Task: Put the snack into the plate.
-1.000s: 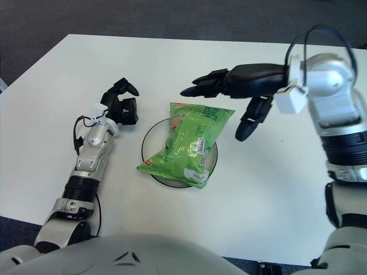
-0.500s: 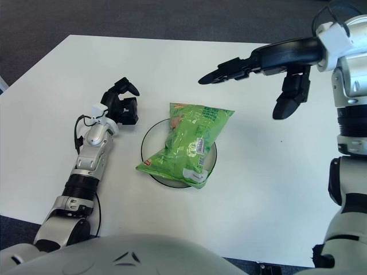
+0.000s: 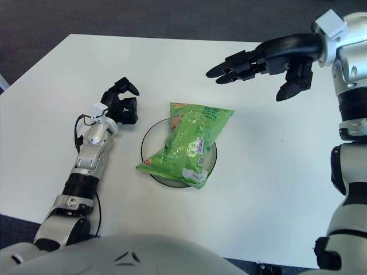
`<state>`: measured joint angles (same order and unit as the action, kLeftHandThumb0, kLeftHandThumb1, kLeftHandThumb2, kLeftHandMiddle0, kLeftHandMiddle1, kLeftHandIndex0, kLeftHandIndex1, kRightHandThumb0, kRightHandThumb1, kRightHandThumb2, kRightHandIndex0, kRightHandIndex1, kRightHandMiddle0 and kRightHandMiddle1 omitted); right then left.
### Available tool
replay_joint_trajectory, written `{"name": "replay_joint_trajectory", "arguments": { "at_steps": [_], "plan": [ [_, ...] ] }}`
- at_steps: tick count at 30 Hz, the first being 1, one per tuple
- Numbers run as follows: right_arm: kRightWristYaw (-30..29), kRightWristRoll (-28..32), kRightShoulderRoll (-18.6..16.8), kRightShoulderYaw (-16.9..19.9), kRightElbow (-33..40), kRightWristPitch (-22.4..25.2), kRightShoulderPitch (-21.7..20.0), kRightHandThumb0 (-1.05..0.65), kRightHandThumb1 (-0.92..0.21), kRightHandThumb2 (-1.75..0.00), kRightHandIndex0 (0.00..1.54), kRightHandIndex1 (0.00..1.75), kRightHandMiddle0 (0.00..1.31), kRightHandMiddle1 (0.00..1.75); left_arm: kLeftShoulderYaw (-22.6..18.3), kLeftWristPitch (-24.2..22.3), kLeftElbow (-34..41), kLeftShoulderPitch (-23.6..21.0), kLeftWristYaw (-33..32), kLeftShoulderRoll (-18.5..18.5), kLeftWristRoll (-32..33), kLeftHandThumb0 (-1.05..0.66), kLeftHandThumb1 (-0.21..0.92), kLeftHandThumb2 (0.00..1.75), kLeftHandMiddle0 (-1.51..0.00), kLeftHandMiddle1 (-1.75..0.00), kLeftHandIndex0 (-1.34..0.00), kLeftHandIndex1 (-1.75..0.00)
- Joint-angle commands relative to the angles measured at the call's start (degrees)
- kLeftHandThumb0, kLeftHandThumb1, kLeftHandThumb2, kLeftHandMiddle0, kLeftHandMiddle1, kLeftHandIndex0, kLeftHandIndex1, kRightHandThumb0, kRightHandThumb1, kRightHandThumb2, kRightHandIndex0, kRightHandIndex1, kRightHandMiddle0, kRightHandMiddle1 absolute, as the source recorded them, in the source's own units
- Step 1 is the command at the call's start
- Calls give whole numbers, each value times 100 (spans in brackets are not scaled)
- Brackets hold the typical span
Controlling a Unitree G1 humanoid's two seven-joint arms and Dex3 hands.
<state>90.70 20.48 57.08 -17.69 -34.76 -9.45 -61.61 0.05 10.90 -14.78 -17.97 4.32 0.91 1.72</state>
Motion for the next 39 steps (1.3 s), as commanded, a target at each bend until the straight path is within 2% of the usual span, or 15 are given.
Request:
{"name": "replay_joint_trajectory", "arguments": {
  "at_steps": [1,3,5,6,9,11,14,15,19,23,28,32,35,36,39],
  "plan": [
    [-1010,65,27,795,737,548,615,-105,-69,-73,8,11,1,15,-18,63,-247,385,30,-34,2,-48,30,133,-132,-175,-62,-175],
    [-2046,120,6,1259,1465,1362,1143,-86,-82,-80,15,39,0,54,-19,87,-247,390,30,-37,3,-48,30,133,-132,-175,-62,-175],
    [-2600,22,17,1396,1747,2125,1302,-80,-87,-80,12,51,0,66,-16,97,-245,393,22,-36,-2,-48,30,133,-132,-175,-62,-175],
    [-2829,-57,-25,1483,1859,2170,1401,-78,-89,-79,11,55,0,70,-16,88,-238,395,14,-43,-11,-48,30,134,-132,-175,-62,-175],
    [-3427,-295,-187,1758,2173,1885,1728,-67,-85,-78,5,57,0,73,-11,63,-224,398,-3,-57,-32,-48,30,134,-132,-175,-63,-175],
    [-3927,-1086,-422,1431,-39,129,1557,-73,-77,-74,6,64,0,75,-2,40,-214,400,-15,-64,-52,-48,30,134,-132,-175,-63,-175],
    [-4049,-937,-320,1604,1454,1267,1964,-82,-70,-69,7,77,0,79,3,12,-205,399,-30,-72,-69,-48,30,134,-132,-175,-63,-175],
    [-4072,-903,-323,1636,1634,1447,1999,-82,-69,-68,7,80,0,80,3,8,-204,397,-30,-76,-69,-48,30,134,-132,-175,-63,-175],
    [-4457,-844,-536,1867,1580,1837,2036,-71,-70,-72,4,82,0,80,1,-6,-188,401,-30,-69,-64,-48,30,133,-132,-175,-62,-175],
    [-5385,-1037,-957,2157,1640,1843,2295,-60,-73,-77,2,78,0,73,1,3,-192,399,-13,-67,-42,-48,30,133,-132,-175,-62,-175],
    [-6497,-1211,-1657,2394,2429,2010,2922,-55,-77,-80,2,76,0,72,-11,59,-251,379,17,-73,-12,-48,31,133,-131,-175,-62,-175],
    [-7448,-1353,-2463,2530,2537,1757,3483,-51,-82,-81,3,87,0,102,-4,78,-265,378,12,-78,-25,-48,31,133,-131,-175,-62,-175],
    [-7691,-1384,-2668,2620,2525,1679,3584,-50,-84,-82,4,95,0,122,0,74,-266,378,8,-79,-27,-48,31,132,-131,-175,-62,-175],
    [-7830,-1385,-2767,2674,2526,1645,3598,-44,-87,-72,5,99,6,141,1,68,-264,379,8,-78,-27,-48,31,132,-131,-175,-61,-175],
    [-8256,-1427,-3063,2821,2510,1510,3621,-38,-90,-59,10,113,14,164,1,73,-271,377,7,-72,-23,-48,32,132,-131,-175,-61,-175]
  ]
}}
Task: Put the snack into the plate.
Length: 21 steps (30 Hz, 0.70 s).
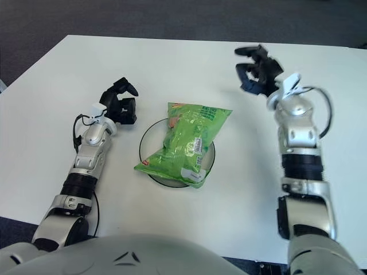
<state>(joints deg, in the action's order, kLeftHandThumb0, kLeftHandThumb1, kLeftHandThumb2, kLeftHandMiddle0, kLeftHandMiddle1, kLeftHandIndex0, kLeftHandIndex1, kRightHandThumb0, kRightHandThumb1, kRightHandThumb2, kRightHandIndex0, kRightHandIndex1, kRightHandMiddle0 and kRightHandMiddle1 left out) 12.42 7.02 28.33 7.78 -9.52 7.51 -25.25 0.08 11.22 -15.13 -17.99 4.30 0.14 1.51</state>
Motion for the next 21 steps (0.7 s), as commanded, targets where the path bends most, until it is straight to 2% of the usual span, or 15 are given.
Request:
{"name": "replay_joint_trajectory", "arguments": {
  "at_steps": [1,6,7,10,15,21],
  "plan": [
    [-519,-92,-248,309,-31,-221,-16,-37,-91,-58,12,115,15,166,-2,50,-240,379,9,5,-3,-48,32,131,-131,-175,-61,-175],
    [-944,-39,-654,564,-158,-653,148,-35,-92,-53,22,128,19,173,13,101,-257,385,-28,20,-40,-48,32,131,-131,-175,-61,-175],
    [-1013,-6,-746,625,-181,-774,206,-35,-91,-55,32,133,20,174,12,101,-255,387,-30,22,-38,-47,32,131,-131,-175,-61,-175],
    [-1110,55,-921,748,-269,-1056,317,-36,-87,-59,44,139,22,174,3,89,-249,391,-19,32,-11,-47,33,130,-131,-175,-60,-175],
    [-1471,145,-1360,884,-282,-1196,373,-40,-64,-90,67,151,37,175,-62,-67,-267,363,76,62,168,-47,33,130,-131,-175,-60,-175],
    [-2026,174,-1866,962,111,-1017,489,-43,-48,-111,85,169,49,175,-117,-291,-194,370,101,114,352,-47,34,129,-130,-175,-59,-175]
  ]
}}
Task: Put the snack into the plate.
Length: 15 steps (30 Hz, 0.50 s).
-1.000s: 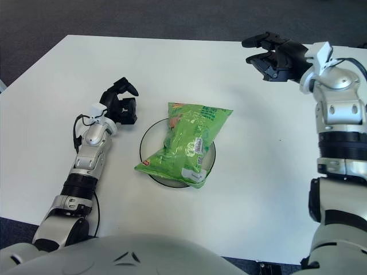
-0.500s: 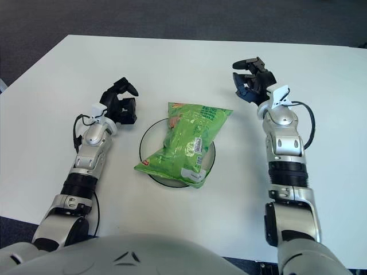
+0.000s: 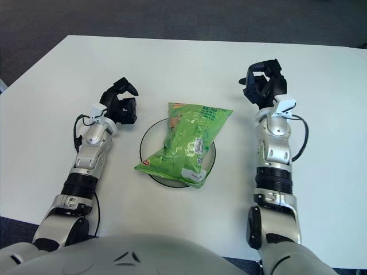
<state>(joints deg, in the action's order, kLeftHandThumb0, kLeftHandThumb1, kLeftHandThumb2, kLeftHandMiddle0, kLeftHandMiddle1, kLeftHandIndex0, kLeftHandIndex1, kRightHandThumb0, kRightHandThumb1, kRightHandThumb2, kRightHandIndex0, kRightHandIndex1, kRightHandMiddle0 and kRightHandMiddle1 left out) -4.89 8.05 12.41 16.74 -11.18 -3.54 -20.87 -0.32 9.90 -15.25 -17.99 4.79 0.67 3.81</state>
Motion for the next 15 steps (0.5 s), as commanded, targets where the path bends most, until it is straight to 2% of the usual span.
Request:
{"name": "replay_joint_trajectory", "arguments": {
  "at_steps": [1,4,8,11,15],
  "plan": [
    [-471,-12,-350,56,388,220,85,-44,-47,-113,87,170,50,175,-84,-190,-166,368,40,67,146,-47,34,129,-130,-175,-59,-175],
    [-767,-199,-428,23,557,515,112,-46,-38,-124,97,174,56,175,-92,-238,-141,348,18,67,156,-47,34,129,-130,-175,-59,-175],
    [-1003,-344,-462,-1,726,954,126,-49,-30,-133,103,174,62,175,-90,-278,-111,351,4,68,132,-47,34,129,-130,-175,-59,-175],
    [-1051,-273,-428,80,646,1329,82,-53,-19,-147,111,175,72,175,-93,-285,-113,348,-3,65,111,-47,34,129,-131,-175,-59,-175],
    [-959,-186,-374,115,522,1627,39,-57,-10,-159,120,175,80,175,-103,-268,-143,334,8,52,97,-47,34,129,-130,-175,-59,-175]
  ]
}}
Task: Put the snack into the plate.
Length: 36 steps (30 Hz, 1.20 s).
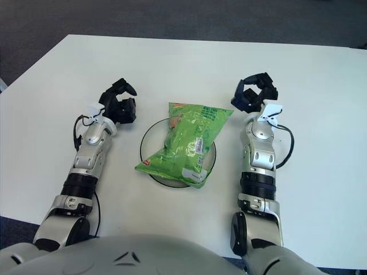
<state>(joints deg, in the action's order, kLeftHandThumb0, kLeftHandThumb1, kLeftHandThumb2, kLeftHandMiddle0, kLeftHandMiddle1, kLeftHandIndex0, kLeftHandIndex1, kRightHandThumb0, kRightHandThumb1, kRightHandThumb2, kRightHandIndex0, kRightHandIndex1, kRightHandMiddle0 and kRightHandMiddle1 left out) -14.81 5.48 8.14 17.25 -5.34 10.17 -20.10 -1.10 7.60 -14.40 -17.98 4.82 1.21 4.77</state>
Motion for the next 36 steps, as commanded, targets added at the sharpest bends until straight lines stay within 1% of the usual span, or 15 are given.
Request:
{"name": "replay_joint_trajectory", "arguments": {
  "at_steps": [1,5,9,12,15,21,28,32,36],
  "plan": [
    [104,102,70,60,-60,331,-26,-58,-8,-161,122,175,81,175,-28,-40,-231,332,10,-6,4,-47,34,129,-130,-175,-59,-175],
    [419,256,139,65,-67,581,39,-61,-3,-168,129,175,86,175,-37,-43,-237,334,38,-18,22,-47,34,129,-130,-175,-59,-175],
    [787,453,139,59,91,764,305,-63,0,-171,133,175,89,175,-51,-74,-235,327,62,-49,36,-47,34,129,-130,-175,-59,-175],
    [1059,562,141,41,118,769,487,-64,1,-172,134,175,89,175,-59,-106,-230,327,37,-63,16,-47,34,129,-130,-175,-59,-175],
    [1350,618,199,11,-43,674,577,-64,1,-173,136,175,90,175,-59,-131,-218,324,4,-61,-5,-47,34,129,-130,-175,-59,-175],
    [1820,596,326,-74,-317,561,668,-65,3,-174,137,175,91,175,-59,-152,-165,343,-28,-25,3,-47,34,128,-130,-175,-59,-175],
    [2045,554,355,-201,-472,638,788,-65,2,-174,138,175,91,175,-139,-173,-187,334,-282,103,-27,-49,30,134,-131,-175,-63,-175],
    [2260,604,438,-223,-614,649,759,-63,-1,-170,139,175,88,175,-127,-210,-219,305,-437,163,-97,-49,29,135,-131,-175,-63,-175],
    [2471,622,546,-260,-757,783,684,-60,-5,-166,138,175,85,175,-116,-187,-273,282,-454,191,-88,-49,29,135,-130,-175,-63,-175]
  ]
}}
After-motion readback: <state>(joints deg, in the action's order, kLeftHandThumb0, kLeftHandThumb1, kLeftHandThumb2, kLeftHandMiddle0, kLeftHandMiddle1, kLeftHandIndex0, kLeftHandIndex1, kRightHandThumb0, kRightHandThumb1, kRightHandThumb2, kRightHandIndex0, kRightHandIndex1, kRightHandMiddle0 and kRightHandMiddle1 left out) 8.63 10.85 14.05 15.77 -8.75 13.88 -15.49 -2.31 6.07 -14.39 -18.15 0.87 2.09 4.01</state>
